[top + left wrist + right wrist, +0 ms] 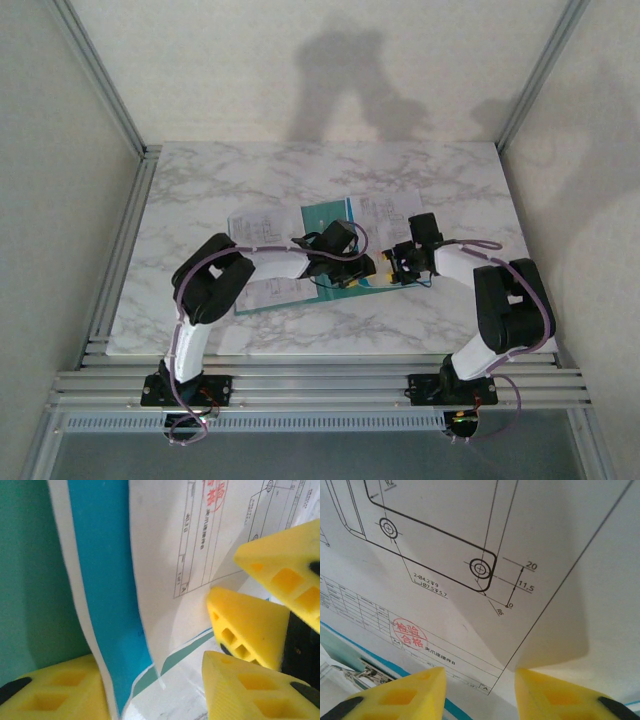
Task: Put the files into the folder
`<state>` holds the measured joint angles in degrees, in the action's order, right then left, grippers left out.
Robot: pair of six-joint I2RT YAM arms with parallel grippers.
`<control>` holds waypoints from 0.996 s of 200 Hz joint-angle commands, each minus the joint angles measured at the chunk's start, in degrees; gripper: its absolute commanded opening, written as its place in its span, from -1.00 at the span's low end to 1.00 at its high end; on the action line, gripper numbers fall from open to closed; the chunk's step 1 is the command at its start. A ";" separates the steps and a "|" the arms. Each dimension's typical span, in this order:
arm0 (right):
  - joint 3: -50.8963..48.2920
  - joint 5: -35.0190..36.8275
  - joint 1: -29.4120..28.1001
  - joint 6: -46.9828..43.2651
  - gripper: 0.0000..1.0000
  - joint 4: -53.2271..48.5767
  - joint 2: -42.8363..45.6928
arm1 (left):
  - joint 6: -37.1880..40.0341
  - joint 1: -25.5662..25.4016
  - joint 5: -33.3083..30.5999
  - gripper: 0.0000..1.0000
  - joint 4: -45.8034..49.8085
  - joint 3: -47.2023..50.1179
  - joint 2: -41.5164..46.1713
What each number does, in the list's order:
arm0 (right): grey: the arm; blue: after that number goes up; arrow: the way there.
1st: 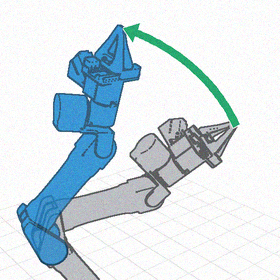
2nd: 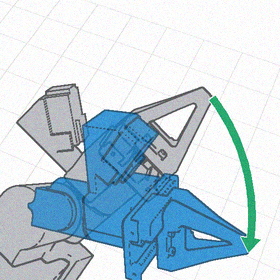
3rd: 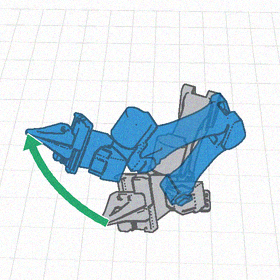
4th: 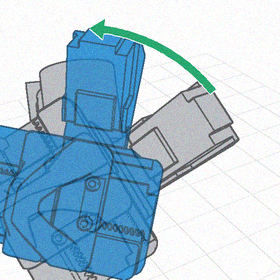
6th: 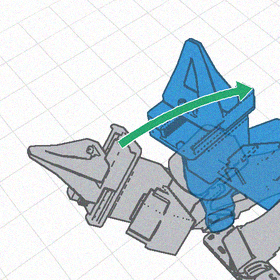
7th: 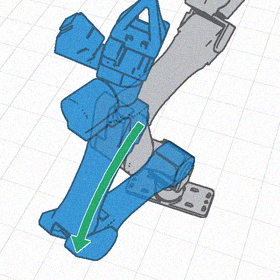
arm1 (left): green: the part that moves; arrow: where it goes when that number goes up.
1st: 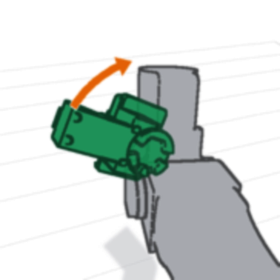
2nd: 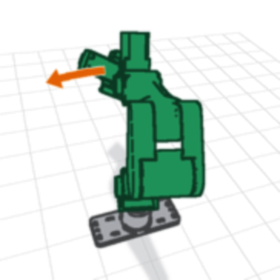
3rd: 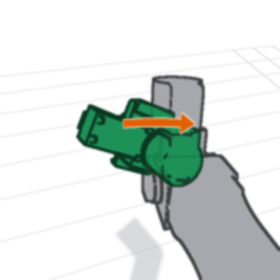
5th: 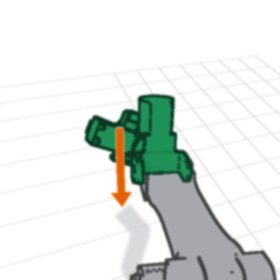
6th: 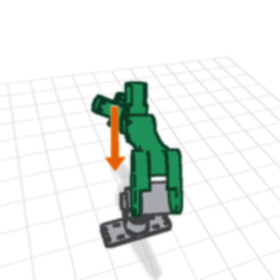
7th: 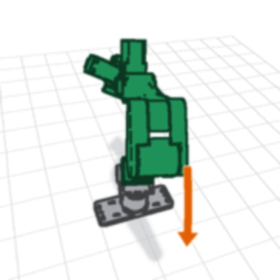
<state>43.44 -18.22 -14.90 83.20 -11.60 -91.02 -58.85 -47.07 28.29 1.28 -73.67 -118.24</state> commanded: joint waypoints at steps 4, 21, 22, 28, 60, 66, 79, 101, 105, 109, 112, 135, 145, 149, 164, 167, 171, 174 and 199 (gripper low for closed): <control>0.88 1.40 -0.98 1.32 -0.17 -3.22 -1.02 | 2.07 -0.17 -0.52 -0.13 2.57 -3.04 -1.82; 0.74 1.51 -1.21 2.03 -0.17 -2.81 -1.06 | 2.16 -0.13 -0.43 -0.22 2.76 -3.07 -1.86; 0.71 1.47 -1.24 2.09 -0.17 -2.81 -1.07 | 2.16 -0.13 -0.43 -0.22 2.76 -3.02 -1.84; 0.84 1.56 -1.29 2.29 -0.17 -2.49 -1.17 | 2.19 -0.13 -0.43 -0.23 2.76 -2.85 -1.78; 2.17 1.65 -1.62 2.65 -0.16 -2.61 -1.97 | 2.42 -0.12 -0.52 -0.31 3.24 -2.20 -1.71; 2.35 1.61 -1.63 2.73 -0.17 -2.62 -2.10 | 2.40 -0.17 -0.56 -0.32 3.25 -2.17 -1.71; 2.66 1.48 -1.81 3.14 -0.16 -2.78 -2.26 | 2.59 -0.10 -0.92 -0.32 3.63 -2.09 -1.74; 2.91 1.08 -2.42 3.86 -0.16 -2.66 -2.49 | 2.97 -0.13 -1.35 -0.34 3.74 -1.84 -1.84; 3.09 1.10 -2.56 3.82 -0.16 -2.86 -2.49 | 3.00 -0.13 -1.44 -0.34 3.67 -1.82 -1.80; 3.14 1.12 -2.59 3.77 -0.16 -3.04 -2.49 | 3.04 -0.14 -1.51 -0.35 3.75 -1.79 -1.82; 3.22 1.14 -2.65 3.68 -0.16 -3.18 -2.49 | 3.03 -0.13 -1.54 -0.36 3.73 -1.75 -1.82; 2.89 0.87 -2.78 3.46 -0.16 -3.55 -2.51 | 3.20 -0.13 -1.73 -0.43 3.82 -1.98 -2.12; 2.60 0.59 -2.88 3.54 -0.16 -3.68 -2.50 | 3.17 -0.13 -1.83 -0.50 3.86 -2.08 -2.17; 2.53 0.49 -2.94 3.63 -0.16 -3.55 -2.37 | 3.21 -0.13 -1.82 -0.53 3.91 -2.01 -2.17; 2.41 0.51 -3.11 3.50 -0.14 -3.68 -1.61 | 3.21 -0.13 -1.93 -0.75 4.06 -1.98 -2.22; 2.50 0.61 -3.04 3.24 -0.12 -3.81 -1.31 | 3.17 -0.13 -2.00 -0.78 4.14 -1.92 -2.18; 2.94 0.90 -3.03 2.61 -0.10 -4.18 -0.87 | 3.09 -0.13 -2.07 -0.85 4.09 -1.79 -2.09; 3.25 1.21 -3.11 1.99 -0.08 -4.68 -0.51 | 2.99 -0.13 -2.10 -0.90 4.09 -1.67 -2.02; 10.10 6.37 -3.03 -7.96 0.21 -10.79 3.25 | 1.83 -0.01 -2.51 -1.00 2.93 0.32 0.15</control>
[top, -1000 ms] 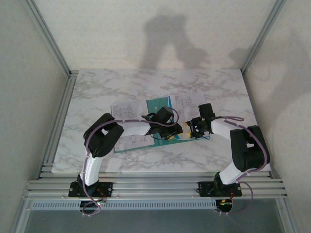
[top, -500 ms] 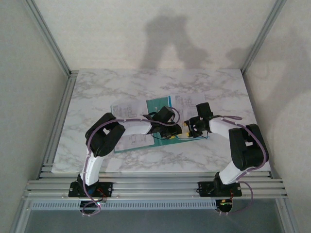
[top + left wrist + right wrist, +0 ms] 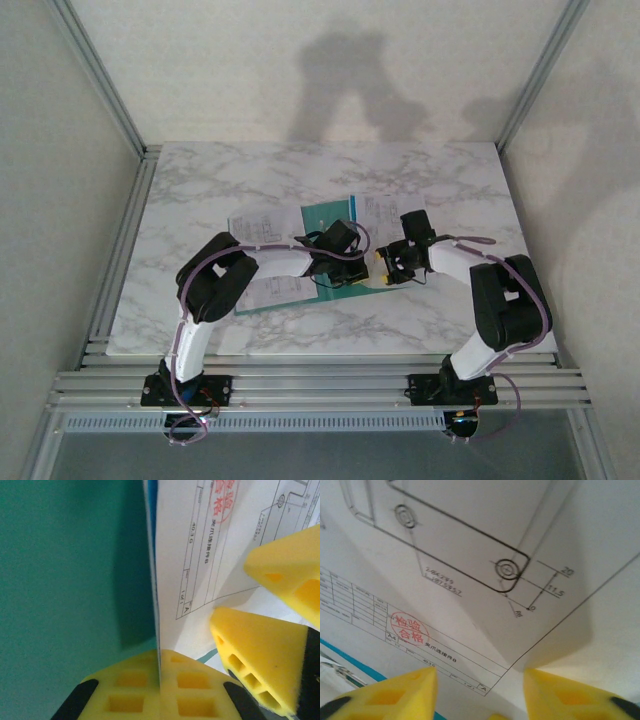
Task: Put the files into the folder
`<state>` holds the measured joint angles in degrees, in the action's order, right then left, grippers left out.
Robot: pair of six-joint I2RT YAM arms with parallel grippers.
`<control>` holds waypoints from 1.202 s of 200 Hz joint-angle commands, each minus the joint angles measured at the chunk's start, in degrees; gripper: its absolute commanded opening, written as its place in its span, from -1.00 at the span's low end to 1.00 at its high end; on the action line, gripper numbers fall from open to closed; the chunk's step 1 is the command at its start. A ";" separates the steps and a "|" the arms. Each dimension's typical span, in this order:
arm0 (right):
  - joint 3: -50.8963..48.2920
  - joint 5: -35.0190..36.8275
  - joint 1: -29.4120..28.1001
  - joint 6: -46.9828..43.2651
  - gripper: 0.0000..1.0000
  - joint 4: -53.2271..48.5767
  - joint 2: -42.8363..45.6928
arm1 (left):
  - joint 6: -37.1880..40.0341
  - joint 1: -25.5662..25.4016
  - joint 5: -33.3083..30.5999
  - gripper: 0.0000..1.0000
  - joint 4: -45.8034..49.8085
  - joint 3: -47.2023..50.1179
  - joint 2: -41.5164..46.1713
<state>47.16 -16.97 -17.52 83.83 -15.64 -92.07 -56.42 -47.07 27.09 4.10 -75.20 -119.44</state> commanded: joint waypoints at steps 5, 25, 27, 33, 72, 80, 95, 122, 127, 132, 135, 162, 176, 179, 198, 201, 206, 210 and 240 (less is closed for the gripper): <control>8.06 6.13 -0.43 -10.56 0.28 -8.03 4.81 | -0.97 -0.02 -1.27 -1.00 -0.34 2.38 1.87; 12.87 7.96 0.01 -16.87 0.38 -12.28 6.26 | -2.22 0.14 -1.14 -1.00 -2.26 4.21 3.87; 13.29 7.97 0.02 -17.32 0.38 -12.59 6.39 | -2.27 0.14 -1.16 -1.00 -2.50 4.36 4.06; 14.17 8.09 0.22 -18.51 0.39 -13.48 6.55 | -2.70 0.22 -1.06 -1.00 -2.99 4.96 4.64; 14.20 8.40 0.51 -22.08 0.38 -15.12 8.71 | -4.36 1.09 0.27 -1.00 -6.37 9.21 6.90; 13.70 8.11 0.56 -22.34 0.38 -15.00 8.92 | -5.32 1.38 0.68 -1.00 -7.82 10.66 7.43; 13.31 7.70 0.64 -22.86 0.38 -14.70 9.24 | -6.99 1.82 1.04 -1.00 -10.05 12.87 8.38; 13.14 7.19 0.73 -23.87 0.37 -14.70 9.31 | -8.98 2.11 1.38 -1.00 -11.66 14.75 9.84; 13.05 7.03 0.75 -23.95 0.37 -14.59 9.28 | -9.47 2.07 1.59 -1.00 -12.18 15.21 10.02; 13.05 6.92 0.81 -24.06 0.37 -14.47 9.22 | -9.95 2.17 1.92 -1.00 -12.66 15.67 10.10; 13.05 6.86 0.81 -24.02 0.37 -14.39 9.18 | -10.24 2.24 2.14 -1.00 -13.12 15.96 10.18; 12.87 5.97 0.81 -23.94 0.37 -13.34 8.62 | -10.81 2.68 3.58 -1.00 -14.61 17.27 10.17; 12.83 5.64 0.79 -24.12 0.36 -12.93 8.19 | -11.25 2.97 3.67 -1.00 -14.93 17.90 10.60; 12.87 5.49 0.74 -24.15 0.36 -12.81 8.06 | -11.45 3.07 3.67 -1.00 -15.01 18.18 10.75; 12.66 4.73 0.80 -24.58 0.36 -12.12 7.10 | -12.59 3.54 2.97 -1.00 -16.02 19.93 11.97; 12.63 4.57 0.79 -24.63 0.37 -11.95 6.81 | -12.84 3.63 2.91 -1.00 -16.38 20.22 12.15; 12.61 3.99 0.74 -24.75 0.37 -11.60 6.46 | -13.23 3.73 2.95 -1.00 -16.87 20.77 12.27; 12.60 3.49 0.81 -24.77 0.37 -11.28 5.88 | -13.54 3.87 2.95 -1.00 -17.28 21.13 12.38; 13.72 -3.49 0.66 -24.62 0.34 -8.52 -0.69 | -15.41 4.00 3.76 -1.00 -20.59 22.44 11.88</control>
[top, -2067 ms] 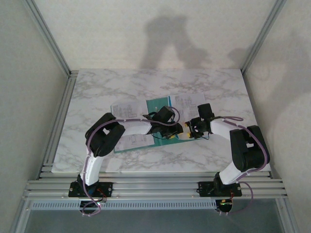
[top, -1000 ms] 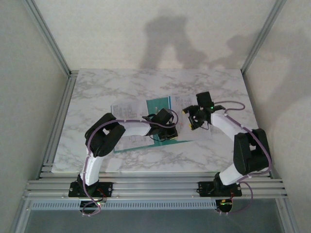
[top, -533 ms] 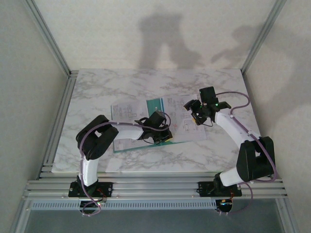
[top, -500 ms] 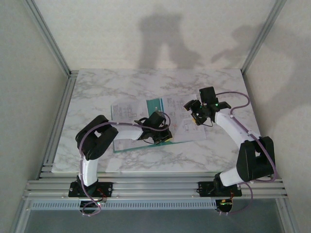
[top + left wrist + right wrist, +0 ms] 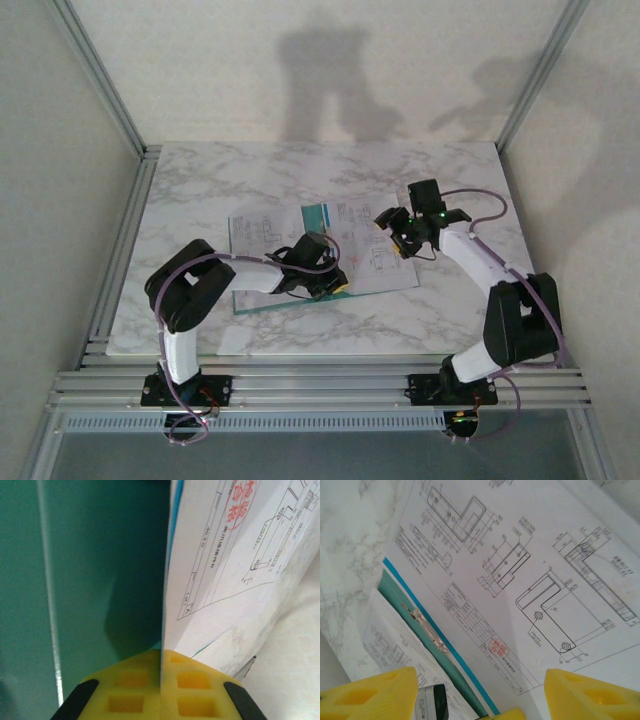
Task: Put the files into the folder
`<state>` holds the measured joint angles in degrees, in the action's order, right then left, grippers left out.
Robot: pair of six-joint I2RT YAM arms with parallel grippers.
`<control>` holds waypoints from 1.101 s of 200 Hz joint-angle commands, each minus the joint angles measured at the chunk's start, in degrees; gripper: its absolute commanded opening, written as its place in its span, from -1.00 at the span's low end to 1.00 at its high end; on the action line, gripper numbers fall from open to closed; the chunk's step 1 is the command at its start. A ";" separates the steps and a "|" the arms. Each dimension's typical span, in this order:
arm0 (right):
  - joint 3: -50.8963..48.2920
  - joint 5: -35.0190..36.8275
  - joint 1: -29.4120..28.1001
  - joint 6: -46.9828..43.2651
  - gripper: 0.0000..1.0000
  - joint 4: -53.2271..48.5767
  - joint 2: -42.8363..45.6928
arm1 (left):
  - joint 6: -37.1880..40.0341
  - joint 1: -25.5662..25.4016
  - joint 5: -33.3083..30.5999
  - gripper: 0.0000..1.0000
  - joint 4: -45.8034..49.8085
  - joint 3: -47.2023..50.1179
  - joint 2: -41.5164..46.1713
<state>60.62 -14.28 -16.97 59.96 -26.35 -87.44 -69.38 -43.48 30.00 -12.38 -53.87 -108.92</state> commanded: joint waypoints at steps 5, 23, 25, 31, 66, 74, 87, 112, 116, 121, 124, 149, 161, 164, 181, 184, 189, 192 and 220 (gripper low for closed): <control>0.77 -7.06 0.13 -0.68 0.34 2.18 -6.73 | -2.57 0.42 0.88 -1.00 -4.43 1.13 1.27; 2.07 -8.63 -0.03 -0.12 0.33 2.53 -10.47 | -2.77 0.46 0.52 -1.00 -4.32 1.22 1.30; 2.21 -8.65 -0.07 -0.07 0.33 2.46 -11.00 | -2.71 0.43 0.51 -1.00 -4.25 1.22 1.33; 2.47 -8.63 -0.08 0.10 0.32 2.59 -12.14 | -2.69 0.42 0.34 -1.00 -4.04 1.27 1.47; 4.95 -9.66 -0.45 -0.10 0.31 3.40 -17.98 | -2.43 0.41 -0.18 -0.82 -2.96 1.57 2.20; 5.73 -10.38 -0.64 -0.40 0.30 3.41 -19.12 | -2.33 0.45 -0.20 -0.75 -2.71 1.57 2.31; 7.42 -11.71 -0.89 -1.28 0.29 1.84 -21.00 | -2.22 0.42 -0.33 -0.66 -2.43 1.66 2.47; 8.30 -11.95 -1.09 -3.08 0.28 -2.06 -21.97 | -1.66 0.51 -1.01 -0.52 -0.94 1.74 3.25; 8.29 -11.91 -1.09 -3.36 0.27 -2.72 -22.09 | -1.54 0.57 -1.19 -0.52 -0.68 1.72 3.40; 8.31 -11.85 -1.05 -3.57 0.27 -3.54 -22.09 | -1.46 0.60 -1.33 -0.52 -0.47 1.81 3.45; 8.28 -11.78 -1.09 -3.73 0.26 -4.01 -22.08 | -1.38 0.68 -1.34 -0.52 -0.45 1.88 3.58; 6.42 -11.47 -1.08 -3.55 0.26 -4.79 -21.14 | -1.37 1.08 -1.82 -0.51 -0.17 2.41 4.15; 5.50 -11.42 -1.05 -3.34 0.26 -4.44 -20.69 | -1.18 1.21 -1.87 -0.51 0.08 2.28 4.06; 5.39 -11.46 -1.07 -3.36 0.26 -4.46 -20.63 | -1.19 1.22 -1.93 -0.51 0.15 2.28 4.05; 5.38 -10.80 -1.05 -4.41 0.26 -5.48 -20.39 | -0.84 1.38 -2.09 -0.50 0.82 1.93 3.80; 5.36 -10.70 -1.09 -4.56 0.26 -5.52 -20.35 | -0.80 1.34 -2.13 -0.50 0.86 1.88 3.76; 5.38 -10.46 -1.05 -4.98 0.26 -5.65 -20.27 | -0.75 1.40 -2.13 -0.50 0.92 1.84 3.72; 5.43 -10.42 -1.05 -5.27 0.26 -5.72 -20.22 | -0.75 1.41 -2.14 -0.50 0.88 1.84 3.61; 6.34 -10.03 -1.05 -7.35 0.26 -6.95 -20.71 | -0.32 1.38 -2.14 -0.48 1.47 1.51 3.29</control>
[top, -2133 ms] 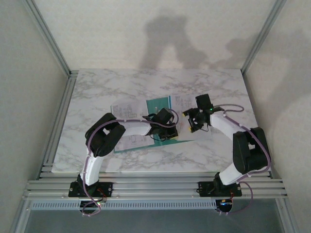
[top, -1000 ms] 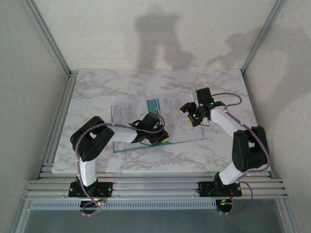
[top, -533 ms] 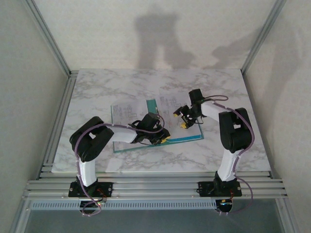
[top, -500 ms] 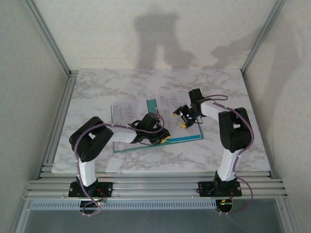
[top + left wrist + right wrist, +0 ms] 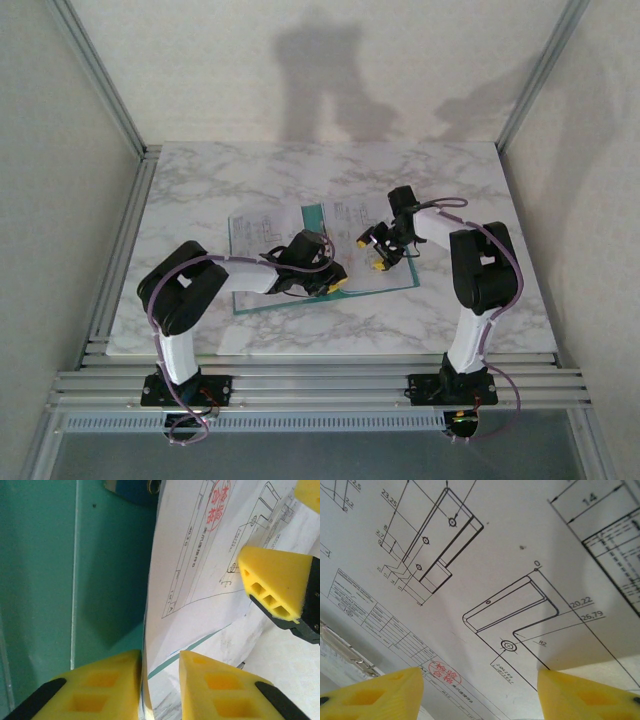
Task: Put the files into the folder
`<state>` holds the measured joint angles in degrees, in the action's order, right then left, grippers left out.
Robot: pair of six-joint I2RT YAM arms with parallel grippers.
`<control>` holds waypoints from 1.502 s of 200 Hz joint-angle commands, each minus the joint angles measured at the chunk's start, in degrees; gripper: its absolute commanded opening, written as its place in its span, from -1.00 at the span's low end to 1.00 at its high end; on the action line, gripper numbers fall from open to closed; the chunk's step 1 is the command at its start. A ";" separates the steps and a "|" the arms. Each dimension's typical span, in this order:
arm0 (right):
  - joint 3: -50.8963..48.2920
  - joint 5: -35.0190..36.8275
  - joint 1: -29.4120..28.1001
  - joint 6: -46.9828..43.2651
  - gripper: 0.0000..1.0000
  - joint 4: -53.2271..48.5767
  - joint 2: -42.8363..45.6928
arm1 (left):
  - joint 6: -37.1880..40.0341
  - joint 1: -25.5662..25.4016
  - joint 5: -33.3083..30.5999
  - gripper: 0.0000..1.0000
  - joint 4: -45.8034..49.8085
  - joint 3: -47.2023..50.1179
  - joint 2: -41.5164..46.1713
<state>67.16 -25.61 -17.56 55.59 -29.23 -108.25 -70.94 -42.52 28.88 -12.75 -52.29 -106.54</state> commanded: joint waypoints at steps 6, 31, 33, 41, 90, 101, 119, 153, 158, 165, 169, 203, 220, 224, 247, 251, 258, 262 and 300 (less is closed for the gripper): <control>0.09 1.51 -0.46 -3.50 0.26 -4.40 0.12 | 1.31 0.49 -0.99 -0.48 1.96 -0.16 0.81; 0.64 0.92 -0.50 -4.31 0.26 -4.58 -0.17 | 1.67 0.44 -1.02 -0.48 2.50 -0.51 0.55; 0.64 0.91 -0.51 -4.34 0.26 -4.71 -0.24 | 1.72 0.45 -1.02 -0.48 2.59 -0.52 0.50; 0.78 1.08 -0.47 -4.72 0.25 -5.10 -0.25 | 1.85 0.46 -1.10 -0.48 2.82 -0.61 0.46; 0.70 1.40 -0.59 -6.07 0.26 -5.13 -0.70 | 2.29 0.45 -0.92 -0.48 3.18 -1.06 0.28; 0.94 1.30 -0.63 -5.86 0.26 -5.05 -0.91 | 2.38 0.47 -0.93 -0.49 3.33 -1.14 0.19; 1.35 1.09 -0.84 -5.29 0.26 -4.79 -1.09 | 2.38 0.43 -1.02 -0.51 3.33 -1.10 0.01; 2.08 0.83 -1.55 -3.93 0.26 -4.37 -0.84 | 2.06 0.47 -1.15 -0.65 3.17 -1.10 -0.07; 2.17 0.80 -1.60 -3.86 0.26 -4.39 -0.91 | 2.03 0.47 -1.24 -0.66 3.22 -1.13 -0.11; 2.41 0.90 -1.72 -3.87 0.26 -4.59 -0.84 | 2.03 0.43 -1.29 -0.67 3.17 -1.09 -0.16; 2.49 0.90 -1.73 -3.87 0.26 -4.60 -0.84 | 2.03 0.47 -1.29 -0.68 3.17 -1.14 -0.16; 3.24 1.43 -1.69 -4.54 0.27 -5.43 -0.87 | 2.03 0.43 -1.20 -0.71 3.17 -1.23 -0.12; 3.68 1.51 -1.70 -5.05 0.27 -5.73 -1.02 | 1.95 0.42 -1.20 -0.72 3.18 -1.23 0.10; 3.77 1.41 -1.72 -5.14 0.27 -5.70 -1.07 | 1.94 0.47 -1.15 -0.73 3.17 -1.23 0.09; 4.29 1.38 -1.70 -5.49 0.30 -5.71 -1.10 | 1.60 0.38 -1.01 -0.78 2.92 -1.47 -0.15; 4.41 1.36 -1.69 -5.57 0.30 -5.74 -1.02 | 1.39 0.34 -1.00 -0.80 2.78 -1.48 -0.23; 4.49 1.56 -1.69 -5.52 0.32 -5.59 -0.71 | 1.10 0.34 -1.02 -0.84 2.70 -1.45 -0.32; 4.56 1.62 -1.71 -5.52 0.32 -5.44 -0.36 | 0.84 0.28 -1.02 -0.87 2.59 -1.41 -0.44; 6.29 6.10 -1.43 -7.26 0.41 -5.28 5.15 | -2.72 0.25 -1.88 -1.00 -0.35 0.53 -0.07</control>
<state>70.65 -23.81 -19.00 50.17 -33.08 -107.79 -70.87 -42.54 28.67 -10.72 -52.36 -106.56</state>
